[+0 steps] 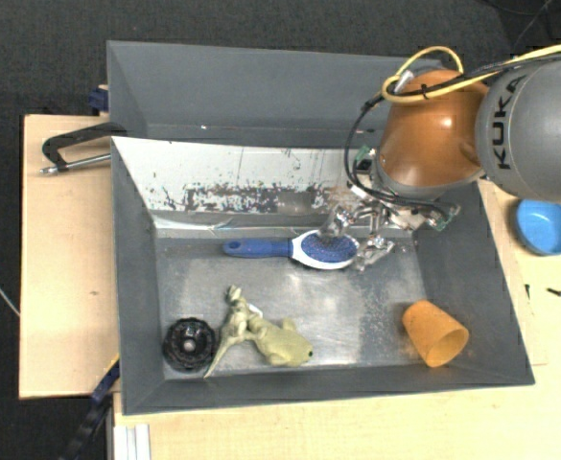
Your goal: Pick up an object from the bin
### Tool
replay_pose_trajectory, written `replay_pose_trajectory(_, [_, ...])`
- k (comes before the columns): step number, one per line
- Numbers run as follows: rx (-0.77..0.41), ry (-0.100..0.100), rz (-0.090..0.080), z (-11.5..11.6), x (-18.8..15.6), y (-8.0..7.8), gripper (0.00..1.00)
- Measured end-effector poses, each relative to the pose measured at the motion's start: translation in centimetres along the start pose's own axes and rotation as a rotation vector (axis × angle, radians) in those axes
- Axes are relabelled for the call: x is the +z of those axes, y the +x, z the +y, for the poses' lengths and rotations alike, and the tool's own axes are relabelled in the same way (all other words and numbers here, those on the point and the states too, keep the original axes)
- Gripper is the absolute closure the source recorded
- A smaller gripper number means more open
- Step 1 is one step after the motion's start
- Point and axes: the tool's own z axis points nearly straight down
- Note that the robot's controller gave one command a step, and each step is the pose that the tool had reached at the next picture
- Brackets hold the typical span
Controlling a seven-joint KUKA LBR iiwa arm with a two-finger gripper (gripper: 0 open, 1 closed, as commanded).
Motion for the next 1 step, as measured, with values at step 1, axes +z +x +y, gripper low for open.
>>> replay_pose_trajectory(1, [0.0, 0.0, 0.0, -0.01, -0.01, 0.01, 1.0])
